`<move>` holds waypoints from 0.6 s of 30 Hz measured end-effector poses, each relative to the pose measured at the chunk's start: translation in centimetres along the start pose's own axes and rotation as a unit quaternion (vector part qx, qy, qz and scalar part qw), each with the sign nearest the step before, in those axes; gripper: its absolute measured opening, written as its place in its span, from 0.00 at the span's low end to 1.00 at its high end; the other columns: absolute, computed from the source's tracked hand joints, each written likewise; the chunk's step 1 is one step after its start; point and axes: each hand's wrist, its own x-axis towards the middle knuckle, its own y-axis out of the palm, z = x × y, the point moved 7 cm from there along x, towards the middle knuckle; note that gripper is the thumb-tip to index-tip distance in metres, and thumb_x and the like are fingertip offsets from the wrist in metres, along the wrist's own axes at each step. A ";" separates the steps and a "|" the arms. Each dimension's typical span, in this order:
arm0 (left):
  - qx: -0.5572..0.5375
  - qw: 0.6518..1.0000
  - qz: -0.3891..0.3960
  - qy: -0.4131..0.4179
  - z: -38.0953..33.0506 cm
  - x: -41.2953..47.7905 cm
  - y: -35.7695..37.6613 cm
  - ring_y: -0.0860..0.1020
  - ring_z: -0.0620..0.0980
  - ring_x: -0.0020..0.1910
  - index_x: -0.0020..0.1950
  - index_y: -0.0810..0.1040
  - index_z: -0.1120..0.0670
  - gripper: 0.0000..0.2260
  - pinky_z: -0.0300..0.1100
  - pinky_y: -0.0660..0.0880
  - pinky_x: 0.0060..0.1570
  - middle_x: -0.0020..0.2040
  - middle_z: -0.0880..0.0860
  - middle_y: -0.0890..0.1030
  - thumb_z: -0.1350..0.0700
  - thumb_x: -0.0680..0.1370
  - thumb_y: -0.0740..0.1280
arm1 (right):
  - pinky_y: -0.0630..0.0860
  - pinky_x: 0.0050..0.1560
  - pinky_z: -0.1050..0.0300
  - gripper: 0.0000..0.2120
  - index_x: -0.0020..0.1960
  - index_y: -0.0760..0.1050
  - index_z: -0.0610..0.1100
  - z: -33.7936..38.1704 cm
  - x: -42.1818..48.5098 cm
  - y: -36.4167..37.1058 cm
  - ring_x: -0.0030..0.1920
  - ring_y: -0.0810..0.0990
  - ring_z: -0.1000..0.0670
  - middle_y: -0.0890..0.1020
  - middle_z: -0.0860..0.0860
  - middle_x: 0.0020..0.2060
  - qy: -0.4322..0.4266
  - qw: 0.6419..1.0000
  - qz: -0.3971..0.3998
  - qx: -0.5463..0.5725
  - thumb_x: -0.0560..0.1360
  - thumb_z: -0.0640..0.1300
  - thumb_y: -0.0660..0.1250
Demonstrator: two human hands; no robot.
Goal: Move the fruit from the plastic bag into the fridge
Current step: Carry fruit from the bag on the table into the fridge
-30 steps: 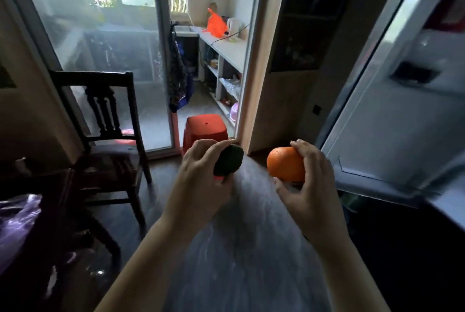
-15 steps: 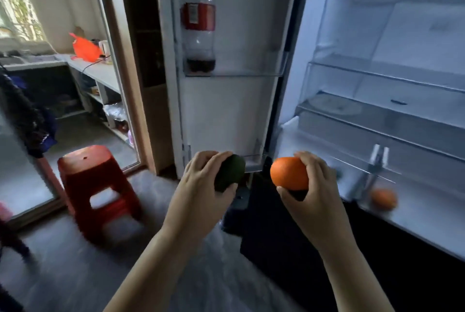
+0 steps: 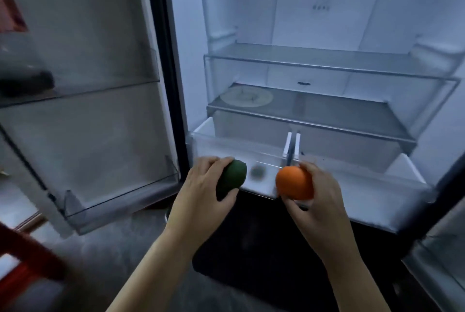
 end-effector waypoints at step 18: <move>-0.093 0.983 0.149 0.052 7.6 20.7 18.3 0.72 0.43 0.53 0.67 0.70 0.44 0.24 0.42 0.73 0.50 0.57 0.41 0.69 0.53 0.72 0.70 | 0.60 0.62 0.71 0.29 0.67 0.66 0.50 -14.8 13.8 7.7 0.62 0.66 0.58 0.69 0.59 0.62 0.118 0.989 0.024 -0.088 0.69 0.45 0.73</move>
